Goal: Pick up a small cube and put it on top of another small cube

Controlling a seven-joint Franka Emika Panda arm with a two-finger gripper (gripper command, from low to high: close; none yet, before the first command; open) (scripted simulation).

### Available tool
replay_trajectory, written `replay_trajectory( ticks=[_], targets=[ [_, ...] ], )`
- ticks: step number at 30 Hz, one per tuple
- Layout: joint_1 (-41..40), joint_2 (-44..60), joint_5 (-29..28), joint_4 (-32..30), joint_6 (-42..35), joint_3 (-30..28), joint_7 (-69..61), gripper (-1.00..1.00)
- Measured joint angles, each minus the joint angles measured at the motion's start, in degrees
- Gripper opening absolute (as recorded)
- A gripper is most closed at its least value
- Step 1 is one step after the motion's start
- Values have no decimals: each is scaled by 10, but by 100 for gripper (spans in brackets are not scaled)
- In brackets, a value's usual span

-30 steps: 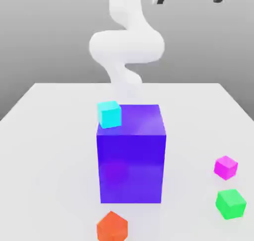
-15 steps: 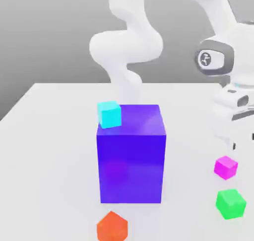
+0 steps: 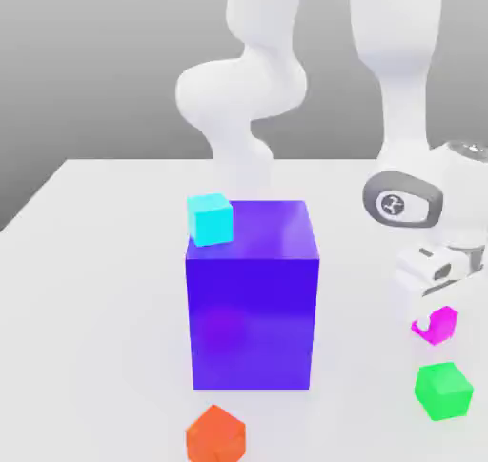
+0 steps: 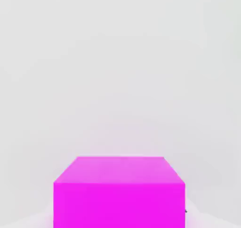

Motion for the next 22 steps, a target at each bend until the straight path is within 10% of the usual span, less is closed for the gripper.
replay_trajectory(
  ticks=[6,13,18,19,22],
  targets=[
    [-68,-112,130,-27,-82,96,-98,-100],
    [-133,-117,187,96,-206,41,-84,-100],
    [-130,-35,154,126,-156,6,-49,-100],
    [-127,-22,148,127,-144,1,-45,100],
    [-127,-22,148,127,-144,1,-45,100]
  ],
)
